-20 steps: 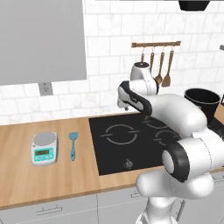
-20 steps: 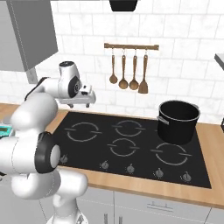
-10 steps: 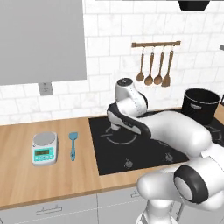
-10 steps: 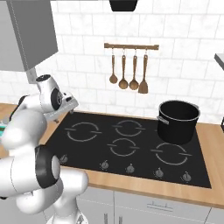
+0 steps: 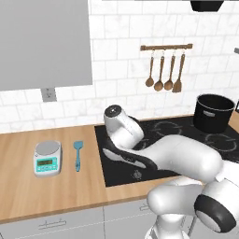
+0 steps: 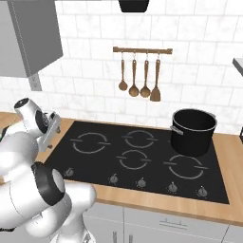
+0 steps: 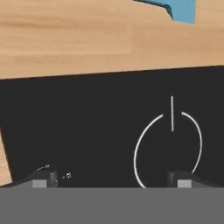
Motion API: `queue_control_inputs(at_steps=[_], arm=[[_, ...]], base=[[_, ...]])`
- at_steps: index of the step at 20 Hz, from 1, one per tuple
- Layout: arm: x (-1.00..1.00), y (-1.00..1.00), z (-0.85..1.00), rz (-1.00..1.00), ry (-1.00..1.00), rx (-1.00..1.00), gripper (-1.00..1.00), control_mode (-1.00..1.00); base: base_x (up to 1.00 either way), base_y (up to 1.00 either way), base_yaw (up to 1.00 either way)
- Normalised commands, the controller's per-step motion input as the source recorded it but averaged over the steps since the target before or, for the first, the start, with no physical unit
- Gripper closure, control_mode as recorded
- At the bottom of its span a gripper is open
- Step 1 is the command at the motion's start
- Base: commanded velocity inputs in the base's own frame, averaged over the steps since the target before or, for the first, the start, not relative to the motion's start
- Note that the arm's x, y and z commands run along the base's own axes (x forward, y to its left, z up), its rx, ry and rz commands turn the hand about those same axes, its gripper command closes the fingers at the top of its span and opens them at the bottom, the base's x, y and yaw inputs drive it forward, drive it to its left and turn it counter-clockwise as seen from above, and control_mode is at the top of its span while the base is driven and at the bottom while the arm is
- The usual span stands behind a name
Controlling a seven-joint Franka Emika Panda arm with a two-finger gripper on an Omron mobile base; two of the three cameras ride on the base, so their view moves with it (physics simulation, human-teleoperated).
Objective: Put the onion and lime in the pot. Retrieve the spatula and lightly stir the vegetables in the pot.
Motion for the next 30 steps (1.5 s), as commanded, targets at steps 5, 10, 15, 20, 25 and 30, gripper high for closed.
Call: queue_control_inputs(at_steps=[5,10,15,20,25,30], arm=[[0.00,0.83,-0.02,0.51,0.20,-0.42,-1.00,-1.00],[-0.04,1.00,0.00,0.43,-0.02,-0.49,-1.00,-1.00],[-0.03,0.67,-0.11,0.37,-0.15,-0.25,-1.00,-1.00],[0.21,0.20,-0.42,0.24,-0.06,-0.04,-1.00,-1.00],[0.27,0.03,-0.54,0.09,0.00,0.00,-1.00,-1.00],[0.06,0.44,-0.39,0.06,0.00,-0.04,-1.00,-1.00]], base=[[0.00,0.00,0.00],[0.00,0.00,0.00],[0.00,0.00,0.00],[0.00,0.00,0.00],[0.00,0.00,0.00],[0.00,0.00,0.00]])
